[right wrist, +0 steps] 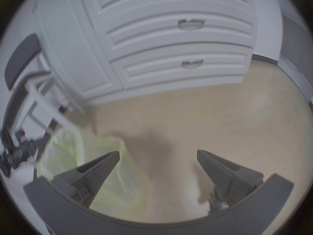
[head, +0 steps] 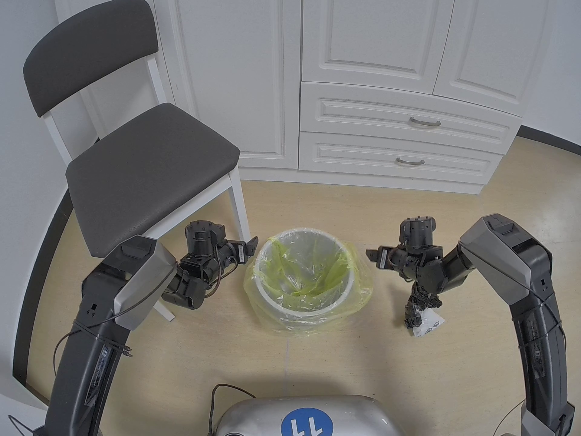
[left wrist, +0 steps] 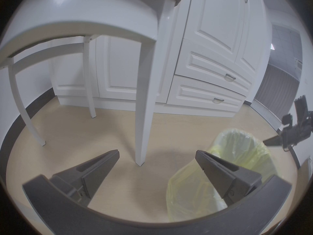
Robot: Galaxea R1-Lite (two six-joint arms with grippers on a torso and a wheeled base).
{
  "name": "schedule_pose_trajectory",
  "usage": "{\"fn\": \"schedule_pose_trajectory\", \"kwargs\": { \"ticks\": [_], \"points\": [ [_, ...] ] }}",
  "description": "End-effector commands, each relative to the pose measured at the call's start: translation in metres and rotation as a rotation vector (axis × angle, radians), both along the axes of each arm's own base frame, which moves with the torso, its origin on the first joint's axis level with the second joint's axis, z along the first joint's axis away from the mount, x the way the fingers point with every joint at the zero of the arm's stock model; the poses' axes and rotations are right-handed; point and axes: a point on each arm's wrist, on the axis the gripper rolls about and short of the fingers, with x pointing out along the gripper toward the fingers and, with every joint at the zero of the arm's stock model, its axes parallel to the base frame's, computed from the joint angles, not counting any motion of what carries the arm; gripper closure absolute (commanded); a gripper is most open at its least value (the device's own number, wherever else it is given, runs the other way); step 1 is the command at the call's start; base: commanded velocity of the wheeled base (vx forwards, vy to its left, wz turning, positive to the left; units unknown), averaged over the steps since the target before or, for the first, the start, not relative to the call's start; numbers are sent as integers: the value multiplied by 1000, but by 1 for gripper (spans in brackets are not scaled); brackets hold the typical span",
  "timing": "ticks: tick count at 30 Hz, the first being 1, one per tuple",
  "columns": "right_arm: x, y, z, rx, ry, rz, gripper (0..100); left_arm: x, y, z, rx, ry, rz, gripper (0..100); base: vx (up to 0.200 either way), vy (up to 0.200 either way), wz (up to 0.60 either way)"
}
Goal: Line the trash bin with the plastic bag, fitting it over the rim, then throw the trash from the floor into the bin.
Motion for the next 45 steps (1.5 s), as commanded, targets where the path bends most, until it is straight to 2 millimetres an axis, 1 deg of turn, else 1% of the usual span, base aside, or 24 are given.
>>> {"fn": "schedule_pose_trajectory", "kwargs": {
  "ticks": [1,3,4,5,6,10,14,15,17,19,20,22,23,24,26,28,31,32,33,34,35,39,42,45],
  "points": [
    [-37,2,-11,-108,187,143,0,-11,-2,27,9,-24,-45,0,0,0,0],
    [-38,4,-15,-112,198,150,0,-11,-2,28,9,-26,-45,0,0,0,0],
    [-44,14,-30,-125,239,177,0,-10,-1,28,9,-26,-42,0,0,0,0],
    [-44,14,-31,-125,240,177,0,-10,-1,28,9,-26,-42,0,0,0,0],
    [-47,20,-40,-129,267,200,0,-10,-1,30,6,-30,-41,0,0,0,0],
    [-52,26,-40,-127,328,226,0,-10,-2,32,4,-37,-43,0,0,0,0],
    [-51,29,-38,-119,359,243,0,-11,-2,31,4,-37,-43,0,0,0,0],
    [-46,33,-35,-94,402,254,0,-11,-3,31,4,-40,-40,0,0,0,0],
    [-38,41,-32,-45,427,219,0,-12,-4,33,3,-43,-39,0,0,0,0],
    [-30,45,-32,-5,432,190,0,-12,-4,35,1,-49,-39,0,0,0,0],
    [-23,47,-30,26,423,166,0,-12,-4,37,-1,-58,-38,0,0,0,0],
    [-22,48,-30,31,421,162,0,-12,-4,38,-2,-61,-38,0,0,0,0],
    [-10,49,-46,29,404,134,0,-12,-4,39,-5,-73,-38,0,0,0,0],
    [-5,50,-54,19,391,116,0,-11,-3,40,-7,-75,-36,0,0,0,0],
    [0,51,-52,20,379,104,0,-11,-3,43,-8,-80,-36,0,0,0,0],
    [6,53,-56,22,346,93,0,-12,-3,44,-9,-81,-36,0,0,0,0],
    [15,56,-54,35,307,79,0,-12,-3,44,-8,-80,-36,0,0,0,0],
    [21,56,-60,40,287,41,0,-12,-3,45,-11,-88,-36,0,0,0,0],
    [20,55,-66,37,295,29,0,-12,-3,45,-12,-91,-36,0,0,0,0],
    [20,51,-77,30,302,-6,0,-12,-3,46,-13,-97,-36,0,0,0,0],
    [20,51,-77,30,302,-6,0,-12,-3,46,-13,-97,-36,0,0,0,0],
    [31,42,-79,75,190,-23,0,-13,-5,46,-14,-99,-39,0,0,0,0],
    [34,36,-78,89,158,-33,0,-13,-5,45,-13,-97,-39,0,0,0,0],
    [37,30,-83,99,131,-42,0,-13,-6,46,-14,-99,-40,0,0,0,0]
  ]
}}
